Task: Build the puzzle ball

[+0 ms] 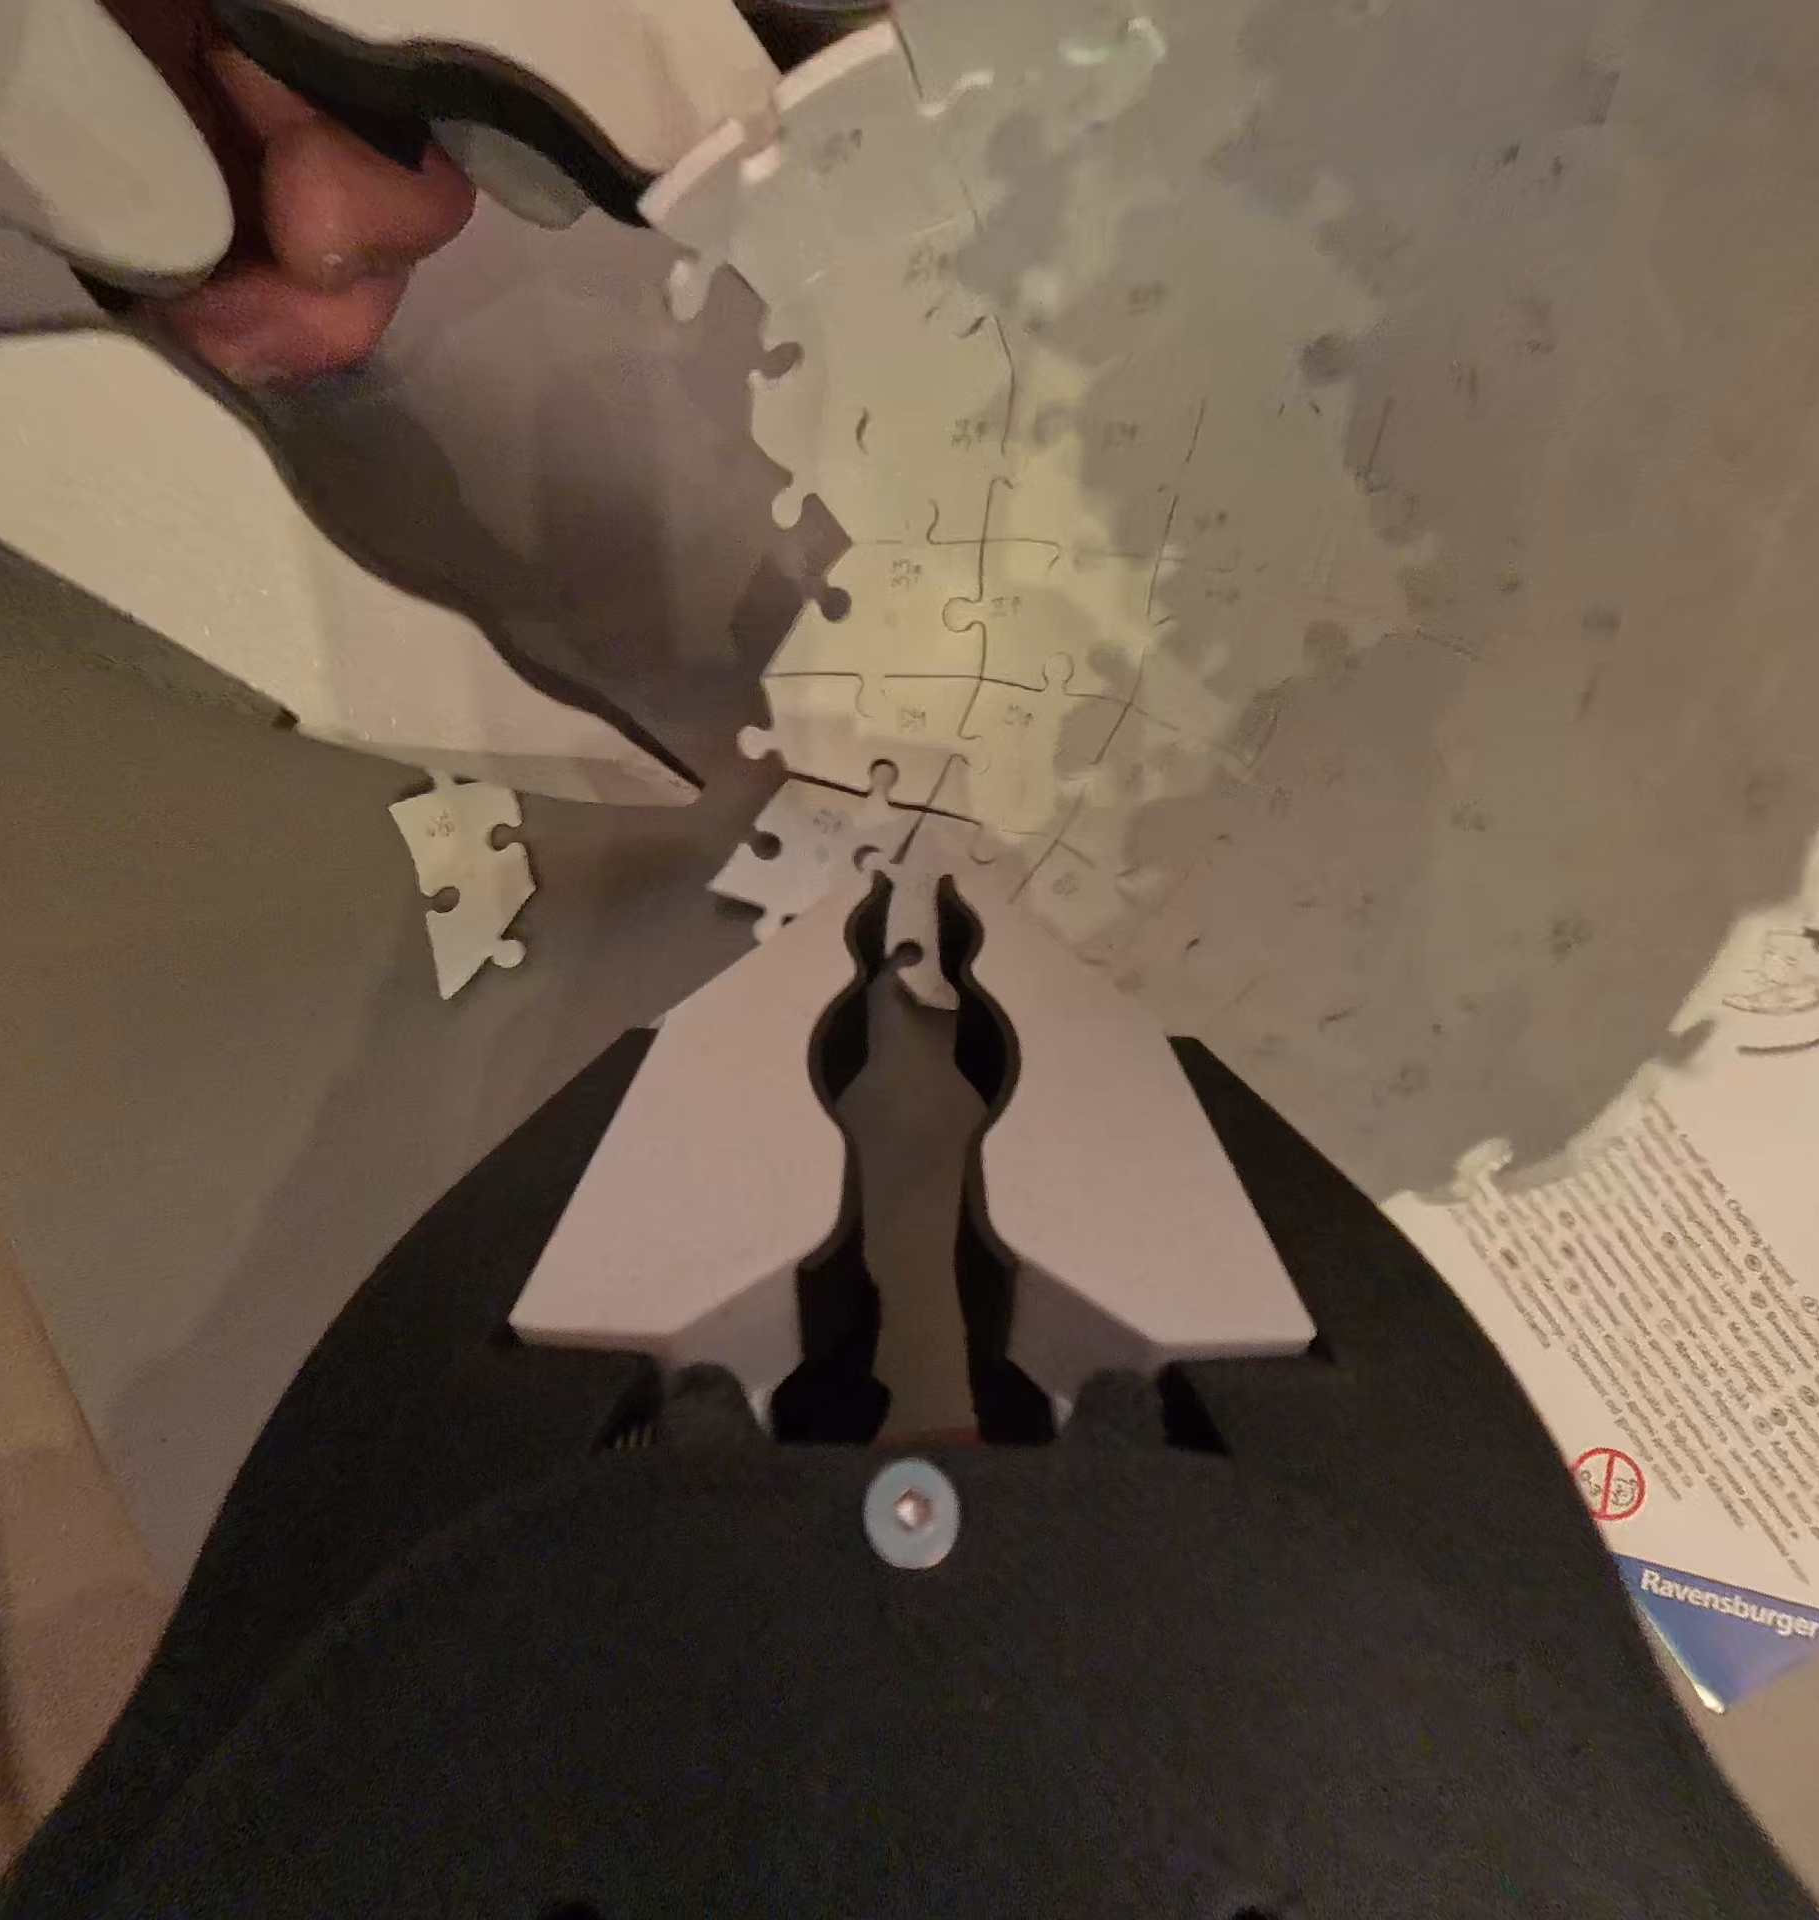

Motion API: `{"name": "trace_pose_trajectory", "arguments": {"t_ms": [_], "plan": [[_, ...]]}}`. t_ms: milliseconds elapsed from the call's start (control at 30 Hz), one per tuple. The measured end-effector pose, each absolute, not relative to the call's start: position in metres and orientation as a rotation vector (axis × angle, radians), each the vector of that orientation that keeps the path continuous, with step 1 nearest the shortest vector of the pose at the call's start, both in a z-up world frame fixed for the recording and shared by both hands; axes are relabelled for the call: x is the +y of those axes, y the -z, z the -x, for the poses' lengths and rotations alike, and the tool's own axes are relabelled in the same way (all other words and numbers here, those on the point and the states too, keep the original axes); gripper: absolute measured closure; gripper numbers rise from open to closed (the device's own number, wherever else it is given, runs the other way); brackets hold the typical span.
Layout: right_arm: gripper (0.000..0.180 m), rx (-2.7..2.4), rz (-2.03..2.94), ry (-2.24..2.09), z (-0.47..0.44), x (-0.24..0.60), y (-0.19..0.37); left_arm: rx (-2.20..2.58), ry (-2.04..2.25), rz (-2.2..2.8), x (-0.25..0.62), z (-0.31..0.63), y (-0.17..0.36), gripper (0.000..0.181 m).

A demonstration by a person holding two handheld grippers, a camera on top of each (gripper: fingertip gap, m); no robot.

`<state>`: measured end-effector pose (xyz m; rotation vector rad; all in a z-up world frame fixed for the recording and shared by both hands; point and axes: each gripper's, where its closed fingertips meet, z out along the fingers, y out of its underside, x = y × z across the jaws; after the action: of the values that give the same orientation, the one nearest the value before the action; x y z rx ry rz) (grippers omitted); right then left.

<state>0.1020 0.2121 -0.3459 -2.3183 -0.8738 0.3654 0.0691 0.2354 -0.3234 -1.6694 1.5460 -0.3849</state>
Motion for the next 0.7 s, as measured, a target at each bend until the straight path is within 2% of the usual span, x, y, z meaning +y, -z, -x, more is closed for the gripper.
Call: {"name": "trace_pose_trajectory", "arguments": {"t_ms": [700], "plan": [[0.173,-0.9,2.306,-0.33,-0.102,0.212,0.346,1.553,0.331,1.726,0.236,-0.073,0.338,0.104]]}}
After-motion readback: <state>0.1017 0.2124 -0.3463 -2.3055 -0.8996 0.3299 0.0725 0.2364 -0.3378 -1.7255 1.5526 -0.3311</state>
